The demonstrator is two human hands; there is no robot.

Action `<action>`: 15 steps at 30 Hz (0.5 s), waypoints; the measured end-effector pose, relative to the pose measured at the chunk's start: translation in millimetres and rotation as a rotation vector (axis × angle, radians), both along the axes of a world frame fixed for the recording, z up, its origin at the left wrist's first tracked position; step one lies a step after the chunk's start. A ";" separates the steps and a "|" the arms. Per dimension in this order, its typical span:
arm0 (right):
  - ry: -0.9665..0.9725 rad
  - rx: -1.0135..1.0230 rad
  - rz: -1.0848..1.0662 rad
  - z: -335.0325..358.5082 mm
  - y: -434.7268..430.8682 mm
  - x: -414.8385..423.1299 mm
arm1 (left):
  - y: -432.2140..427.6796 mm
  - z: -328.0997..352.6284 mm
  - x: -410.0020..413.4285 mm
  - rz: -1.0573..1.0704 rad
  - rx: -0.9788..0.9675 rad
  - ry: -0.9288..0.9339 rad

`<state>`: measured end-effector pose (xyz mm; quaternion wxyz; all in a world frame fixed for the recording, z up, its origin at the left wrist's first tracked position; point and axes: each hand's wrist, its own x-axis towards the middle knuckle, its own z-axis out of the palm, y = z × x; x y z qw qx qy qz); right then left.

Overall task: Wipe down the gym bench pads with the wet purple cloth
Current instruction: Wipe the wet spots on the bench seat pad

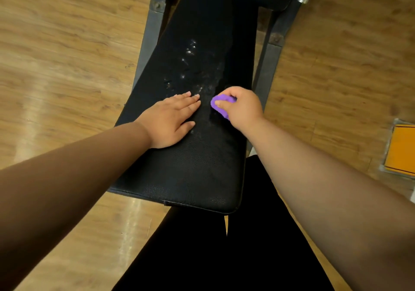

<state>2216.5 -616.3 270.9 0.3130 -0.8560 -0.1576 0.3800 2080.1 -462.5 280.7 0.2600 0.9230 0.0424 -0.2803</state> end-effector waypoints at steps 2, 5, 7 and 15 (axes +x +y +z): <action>-0.005 0.016 0.023 7.1 -4.5 -13.6 | -1.3 -1.3 0.0 0.013 0.003 -0.005; 0.033 0.082 0.092 20.8 -24.5 -39.7 | -2.6 -2.9 2.2 0.034 0.009 -0.014; 0.013 0.107 0.133 24.7 -30.4 -44.1 | -2.4 -2.0 2.0 0.039 0.006 -0.010; -0.036 0.004 0.036 5.4 -7.5 -22.2 | -2.6 0.9 3.1 0.031 0.021 0.000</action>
